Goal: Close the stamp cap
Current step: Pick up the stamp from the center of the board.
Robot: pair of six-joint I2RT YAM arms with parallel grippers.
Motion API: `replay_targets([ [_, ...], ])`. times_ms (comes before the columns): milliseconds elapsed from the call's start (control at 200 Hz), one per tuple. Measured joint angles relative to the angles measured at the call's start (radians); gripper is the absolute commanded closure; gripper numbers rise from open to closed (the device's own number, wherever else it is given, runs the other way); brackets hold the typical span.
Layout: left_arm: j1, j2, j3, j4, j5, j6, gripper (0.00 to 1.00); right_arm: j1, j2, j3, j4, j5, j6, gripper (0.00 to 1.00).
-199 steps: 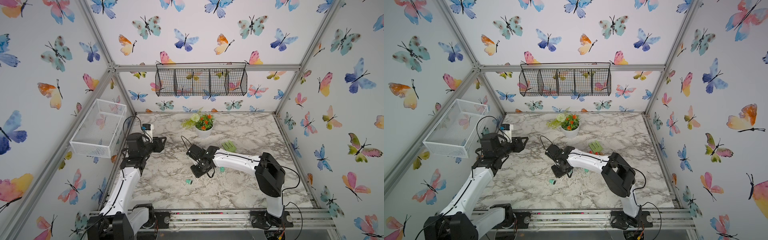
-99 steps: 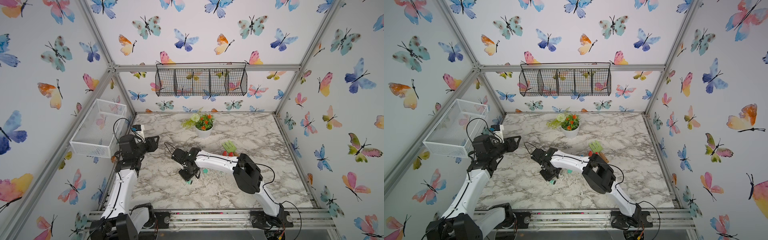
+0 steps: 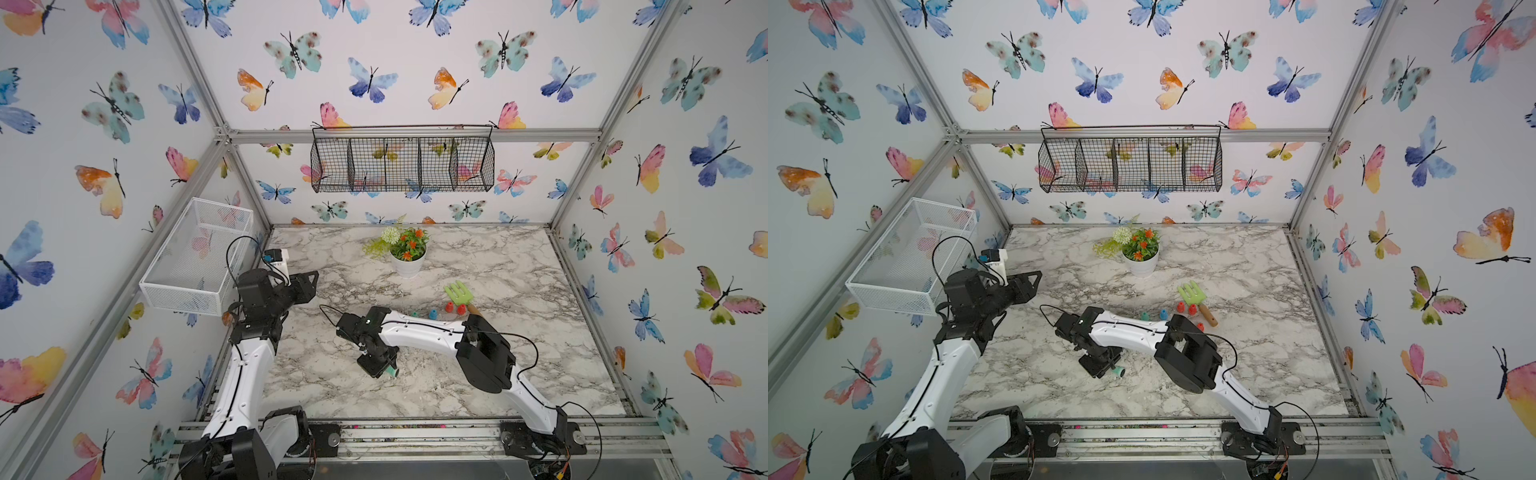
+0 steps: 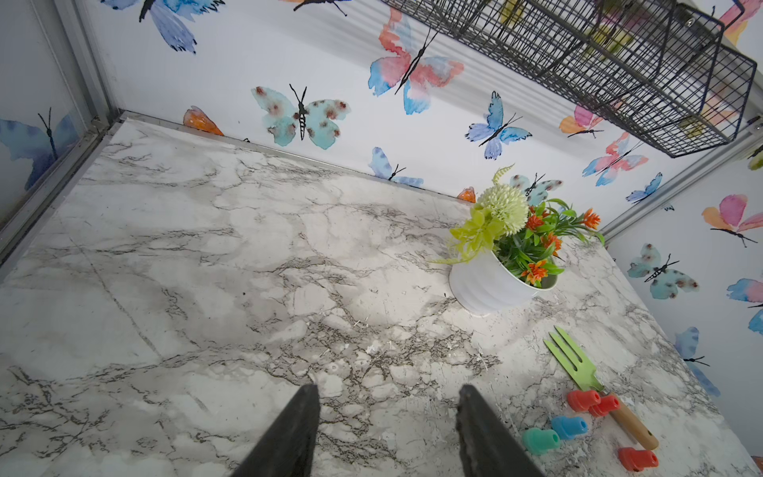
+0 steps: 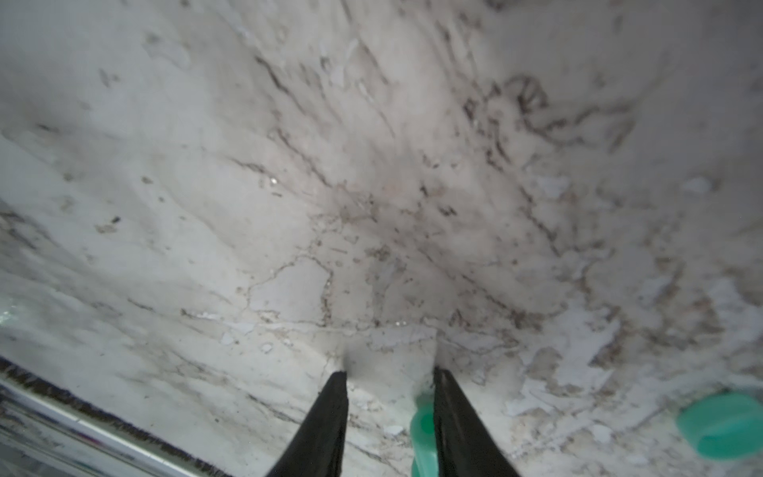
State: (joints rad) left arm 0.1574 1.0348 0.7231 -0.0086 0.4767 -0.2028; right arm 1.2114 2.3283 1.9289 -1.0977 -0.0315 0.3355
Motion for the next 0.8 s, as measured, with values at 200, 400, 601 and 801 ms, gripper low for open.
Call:
replay_targets([
  [200,0.000,0.000,0.000,0.006,0.015,-0.004,0.44,0.001,0.000,0.000,-0.055,0.055,-0.017,0.60],
  [400,0.000,0.000,0.000,0.011,0.021,-0.004,0.44,0.001,0.000,0.000,-0.100,0.089,-0.023,0.58],
  [601,0.000,0.000,0.000,0.011,0.023,-0.004,0.44,0.001,0.000,-0.008,-0.107,0.086,0.042,0.59],
  [801,0.000,0.000,0.000,0.011,0.027,-0.005,0.44,0.001,-0.006,-0.036,-0.103,0.064,0.107,0.64],
])
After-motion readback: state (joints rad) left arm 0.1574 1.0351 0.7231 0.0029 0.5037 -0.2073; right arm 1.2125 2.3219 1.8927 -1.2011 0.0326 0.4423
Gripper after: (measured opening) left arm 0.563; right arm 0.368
